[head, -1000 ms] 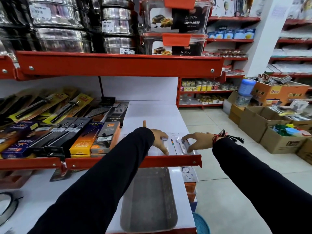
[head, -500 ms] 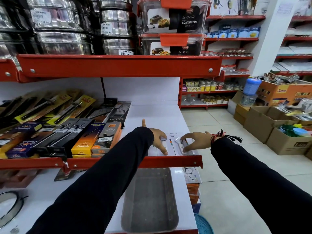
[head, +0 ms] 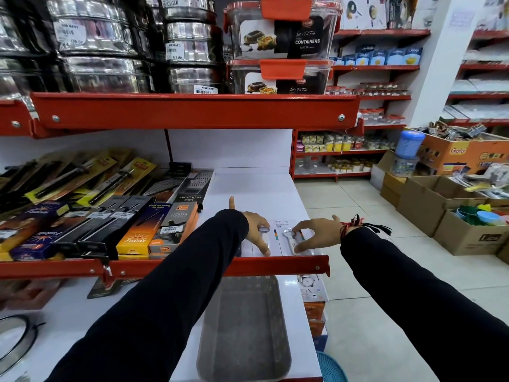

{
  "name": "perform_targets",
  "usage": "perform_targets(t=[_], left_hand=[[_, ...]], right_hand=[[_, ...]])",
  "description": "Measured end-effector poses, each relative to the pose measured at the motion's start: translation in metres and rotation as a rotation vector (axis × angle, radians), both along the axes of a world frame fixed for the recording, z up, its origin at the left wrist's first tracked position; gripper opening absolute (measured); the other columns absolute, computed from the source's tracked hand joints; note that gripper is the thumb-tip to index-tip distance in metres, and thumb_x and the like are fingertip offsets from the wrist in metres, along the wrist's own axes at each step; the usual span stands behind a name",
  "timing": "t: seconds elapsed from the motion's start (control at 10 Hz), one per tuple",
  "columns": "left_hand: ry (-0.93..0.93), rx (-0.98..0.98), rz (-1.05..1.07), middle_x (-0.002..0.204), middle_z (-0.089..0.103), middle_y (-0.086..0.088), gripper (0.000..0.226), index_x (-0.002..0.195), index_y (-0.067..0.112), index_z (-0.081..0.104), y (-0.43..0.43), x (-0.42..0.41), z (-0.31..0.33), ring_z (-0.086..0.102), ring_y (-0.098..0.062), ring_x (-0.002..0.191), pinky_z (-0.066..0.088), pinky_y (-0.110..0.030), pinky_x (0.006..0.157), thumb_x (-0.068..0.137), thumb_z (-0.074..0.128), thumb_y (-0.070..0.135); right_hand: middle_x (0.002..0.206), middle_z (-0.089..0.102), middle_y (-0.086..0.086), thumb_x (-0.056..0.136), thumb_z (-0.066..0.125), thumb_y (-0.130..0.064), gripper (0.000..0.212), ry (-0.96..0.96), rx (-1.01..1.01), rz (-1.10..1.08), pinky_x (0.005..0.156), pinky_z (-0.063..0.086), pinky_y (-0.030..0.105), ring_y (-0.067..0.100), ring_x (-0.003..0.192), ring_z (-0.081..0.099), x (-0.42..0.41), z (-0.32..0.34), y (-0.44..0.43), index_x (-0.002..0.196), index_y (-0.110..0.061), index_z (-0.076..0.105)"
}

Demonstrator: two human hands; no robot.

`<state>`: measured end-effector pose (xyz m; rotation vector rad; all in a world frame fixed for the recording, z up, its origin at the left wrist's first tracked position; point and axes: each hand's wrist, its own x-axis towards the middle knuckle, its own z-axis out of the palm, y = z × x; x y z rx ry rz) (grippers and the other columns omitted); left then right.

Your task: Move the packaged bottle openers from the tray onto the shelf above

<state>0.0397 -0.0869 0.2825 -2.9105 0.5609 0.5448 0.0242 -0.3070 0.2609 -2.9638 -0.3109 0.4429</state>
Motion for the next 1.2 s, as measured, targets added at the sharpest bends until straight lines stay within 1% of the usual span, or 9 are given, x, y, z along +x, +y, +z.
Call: perform_targets(t=[0.4, 0.7, 0.8, 1.0, 1.1, 1.2], left_hand=[[0.006, 0.009, -0.014, 0.161, 0.036, 0.008, 0.090, 0.152, 0.037, 0.036, 0.001, 0.000, 0.000, 0.023, -0.025, 0.154, -0.026, -0.071, 0.108, 0.075, 0.062, 0.076], [-0.003, 0.021, -0.031, 0.161, 0.036, 0.009, 0.089, 0.152, 0.037, 0.036, 0.000, 0.000, 0.000, 0.022, -0.025, 0.154, -0.026, -0.072, 0.107, 0.076, 0.061, 0.076], [-0.005, 0.024, -0.035, 0.162, 0.035, 0.009, 0.089, 0.152, 0.037, 0.036, -0.001, 0.000, -0.002, 0.021, -0.024, 0.154, -0.025, -0.072, 0.107, 0.076, 0.061, 0.076], [0.018, -0.002, -0.017, 0.162, 0.034, 0.008, 0.089, 0.153, 0.036, 0.034, 0.000, -0.002, 0.001, 0.022, -0.025, 0.154, -0.025, -0.071, 0.108, 0.077, 0.062, 0.075], [0.000, -0.002, -0.020, 0.163, 0.033, 0.006, 0.091, 0.154, 0.036, 0.031, 0.002, -0.008, 0.000, 0.021, -0.026, 0.154, -0.025, -0.070, 0.110, 0.077, 0.061, 0.075], [-0.054, -0.103, -0.020, 0.165, 0.027, -0.001, 0.093, 0.157, 0.035, 0.022, 0.006, -0.016, 0.007, 0.016, -0.025, 0.156, -0.022, -0.065, 0.116, 0.081, 0.060, 0.071]], right_hand=[[0.153, 0.043, -0.012, 0.069, 0.060, -0.078, 0.077, -0.015, -0.016, -0.004, 0.114, -0.005, 0.066, 0.021, 0.144, 0.037, 0.000, 0.000, 0.001, 0.137, -0.044, 0.047], [0.153, 0.043, -0.015, 0.069, 0.059, -0.078, 0.077, -0.030, -0.014, 0.002, 0.114, -0.002, 0.067, 0.020, 0.145, 0.035, -0.002, 0.001, 0.002, 0.138, -0.045, 0.047], [0.154, 0.042, -0.015, 0.070, 0.058, -0.079, 0.078, -0.027, -0.016, 0.017, 0.114, -0.004, 0.068, 0.020, 0.146, 0.034, -0.002, 0.001, 0.002, 0.139, -0.044, 0.046], [0.153, 0.044, -0.012, 0.070, 0.057, -0.079, 0.077, -0.008, -0.017, 0.002, 0.114, -0.006, 0.067, 0.021, 0.144, 0.037, -0.005, -0.001, 0.002, 0.139, -0.045, 0.045], [0.153, 0.043, -0.012, 0.074, 0.056, -0.076, 0.075, -0.031, -0.015, 0.008, 0.115, -0.007, 0.066, 0.020, 0.144, 0.038, -0.009, 0.000, 0.003, 0.140, -0.044, 0.043], [0.150, 0.047, -0.011, 0.084, 0.051, -0.066, 0.063, -0.295, 0.072, 0.065, 0.117, 0.010, 0.058, 0.016, 0.138, 0.045, -0.017, 0.002, 0.004, 0.141, -0.038, 0.044]])
